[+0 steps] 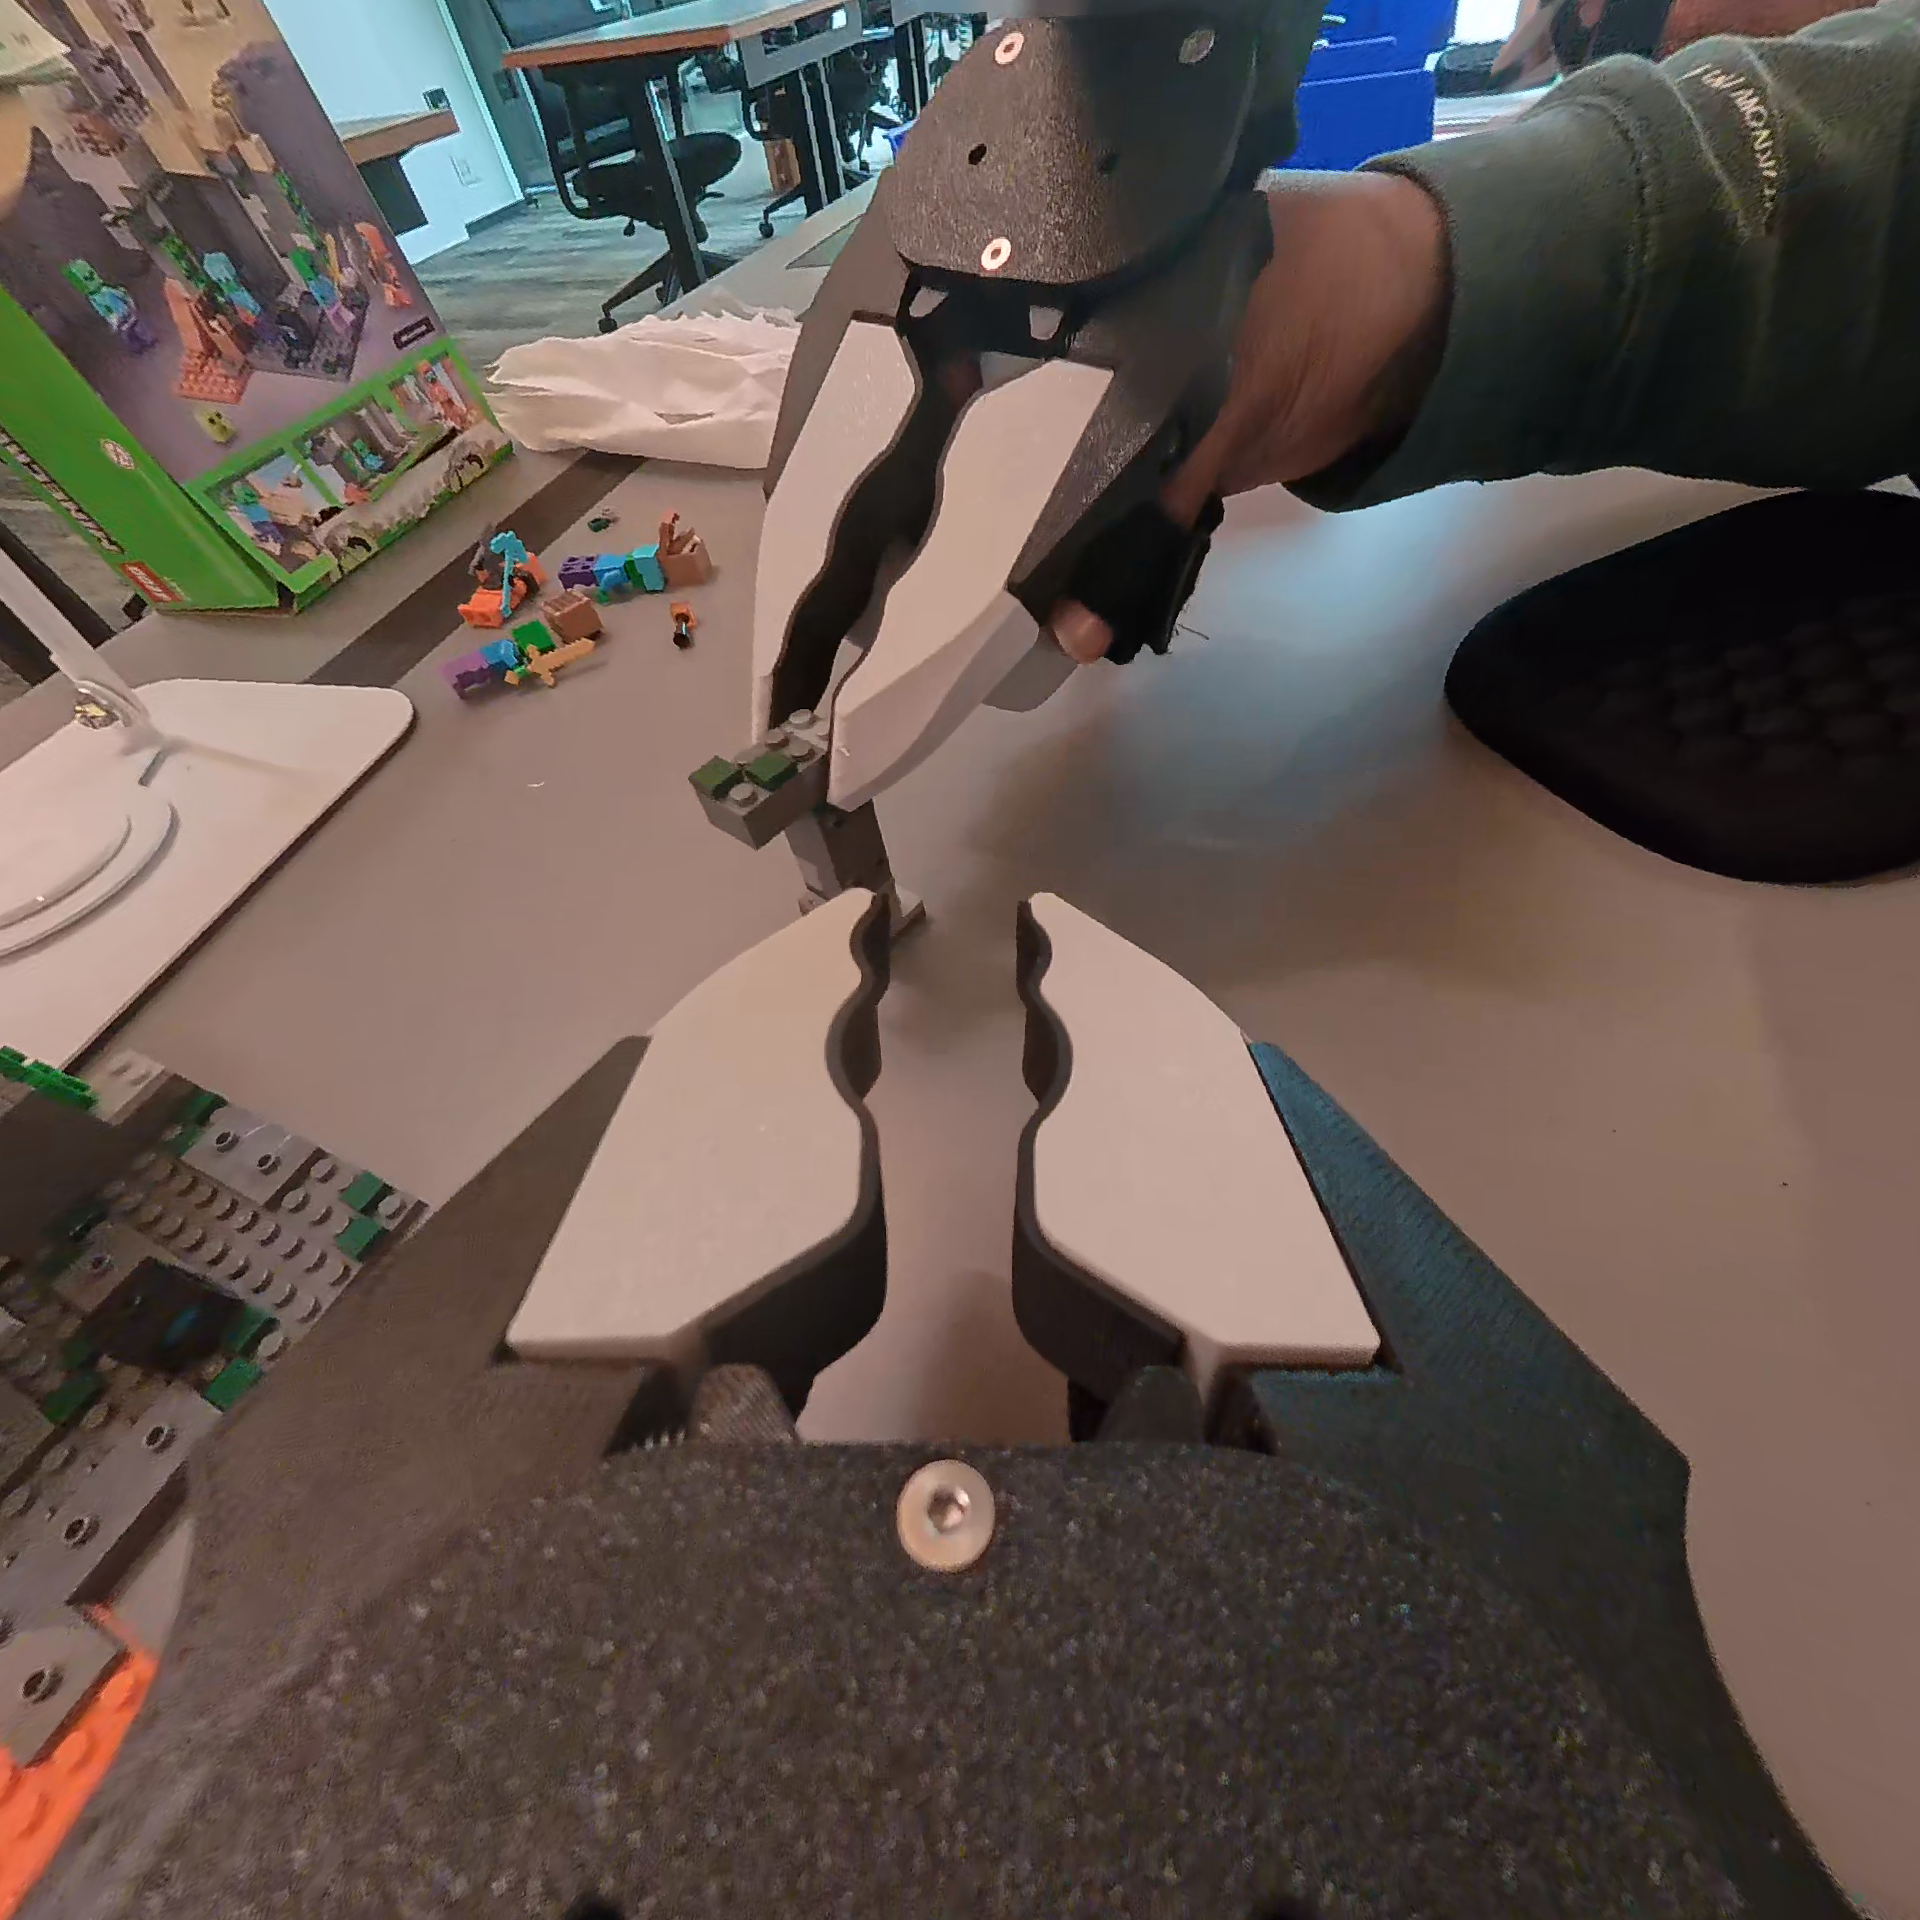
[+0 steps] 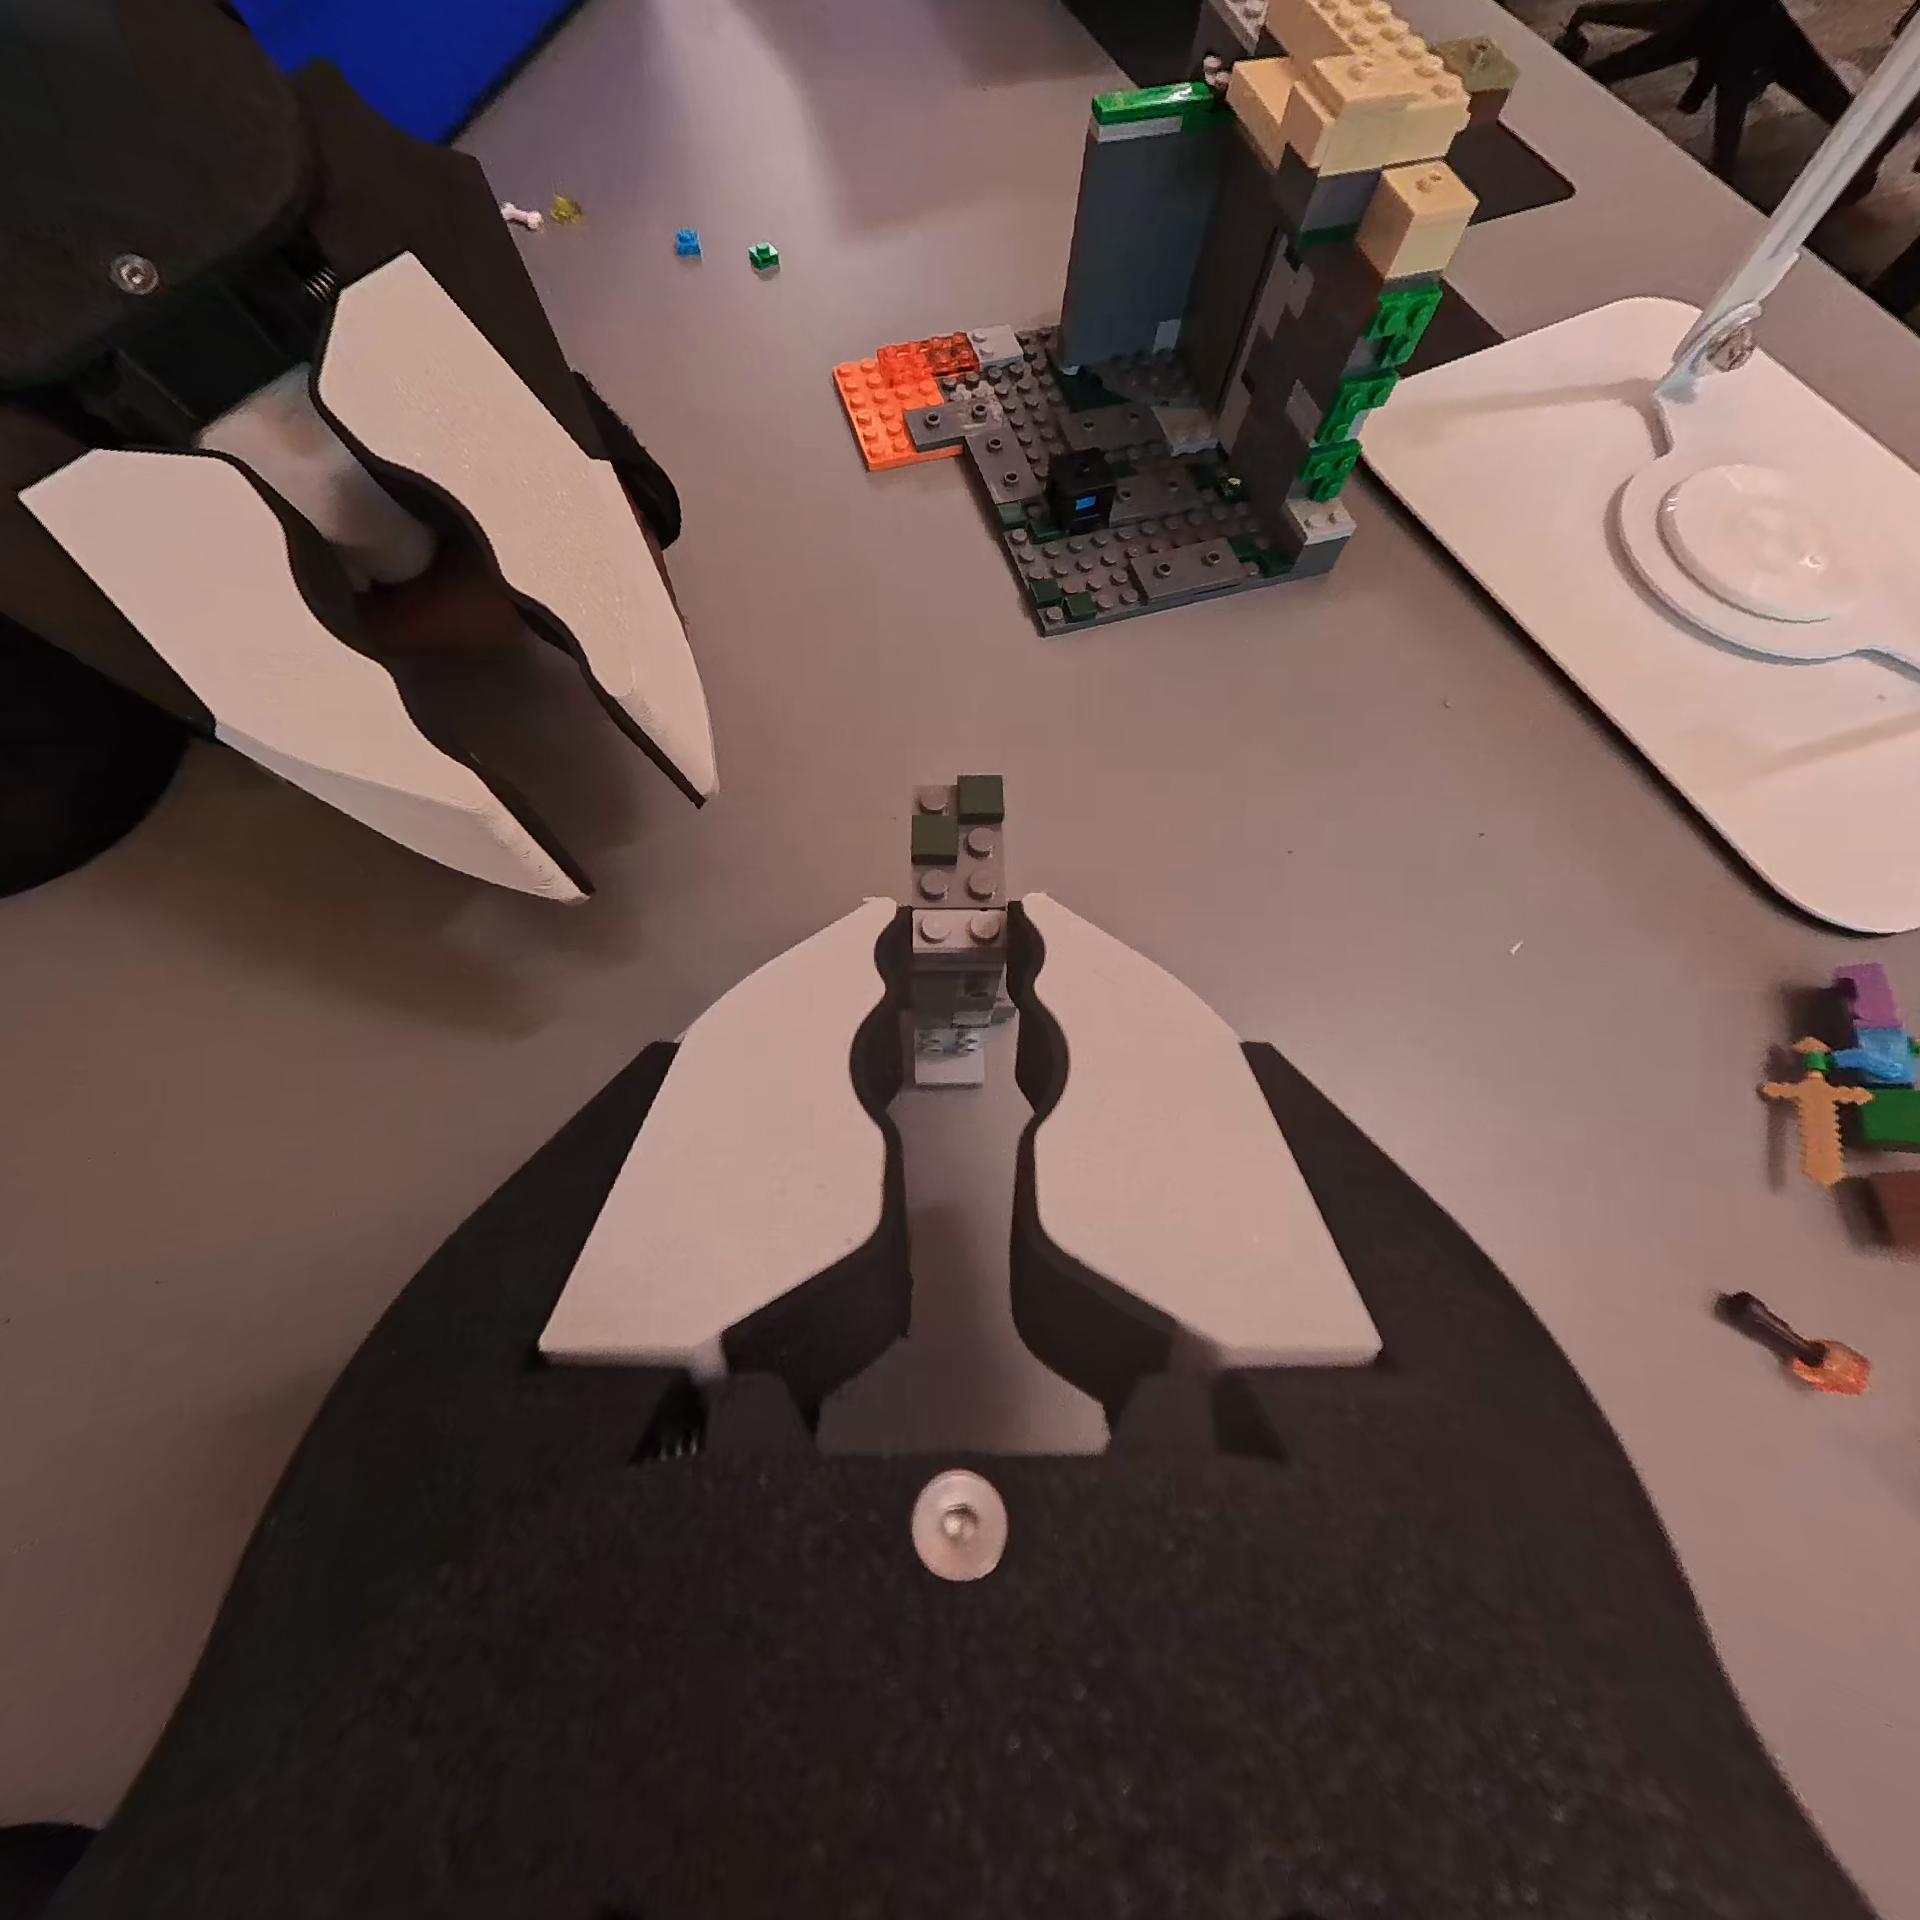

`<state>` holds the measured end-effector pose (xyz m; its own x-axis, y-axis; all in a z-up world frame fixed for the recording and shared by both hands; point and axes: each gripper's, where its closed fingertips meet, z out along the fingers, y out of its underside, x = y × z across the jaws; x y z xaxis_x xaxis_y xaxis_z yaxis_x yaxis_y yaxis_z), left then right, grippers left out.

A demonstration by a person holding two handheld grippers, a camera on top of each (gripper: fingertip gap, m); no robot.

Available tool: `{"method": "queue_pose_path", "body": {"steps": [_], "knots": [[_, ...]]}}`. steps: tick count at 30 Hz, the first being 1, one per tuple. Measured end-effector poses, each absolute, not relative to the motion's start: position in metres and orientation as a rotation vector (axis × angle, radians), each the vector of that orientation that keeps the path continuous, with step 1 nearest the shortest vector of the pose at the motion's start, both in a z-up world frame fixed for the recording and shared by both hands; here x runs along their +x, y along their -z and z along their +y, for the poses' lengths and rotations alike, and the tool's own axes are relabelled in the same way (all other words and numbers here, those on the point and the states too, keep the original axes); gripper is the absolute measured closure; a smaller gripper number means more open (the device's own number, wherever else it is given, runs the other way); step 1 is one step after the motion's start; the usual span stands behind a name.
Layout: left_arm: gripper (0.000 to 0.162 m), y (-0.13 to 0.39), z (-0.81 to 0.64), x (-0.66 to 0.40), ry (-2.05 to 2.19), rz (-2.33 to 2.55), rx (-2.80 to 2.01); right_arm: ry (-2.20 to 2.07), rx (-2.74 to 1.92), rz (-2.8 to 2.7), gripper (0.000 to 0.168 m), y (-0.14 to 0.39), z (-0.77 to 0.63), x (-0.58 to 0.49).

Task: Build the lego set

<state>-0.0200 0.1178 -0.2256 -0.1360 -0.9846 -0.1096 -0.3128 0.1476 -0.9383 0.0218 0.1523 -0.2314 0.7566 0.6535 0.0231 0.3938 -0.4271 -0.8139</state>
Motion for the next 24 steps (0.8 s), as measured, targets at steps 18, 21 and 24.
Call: {"method": "queue_pose_path", "body": {"steps": [18, 21, 24], "knots": [[0.140, 0.232, 0.118, -0.020, 1.020, 1.610, -1.306, -0.702, -1.911, -1.232, 0.152, 0.233, 0.145, 0.014], [0.140, 0.233, 0.119, -0.020, 1.032, 1.607, -1.316, -0.669, -1.919, -1.163, 0.151, 0.233, 0.150, 0.015], [0.140, 0.233, 0.120, -0.020, 1.038, 1.598, -1.326, -0.554, -1.976, -1.007, 0.151, 0.234, 0.162, 0.022]]}}
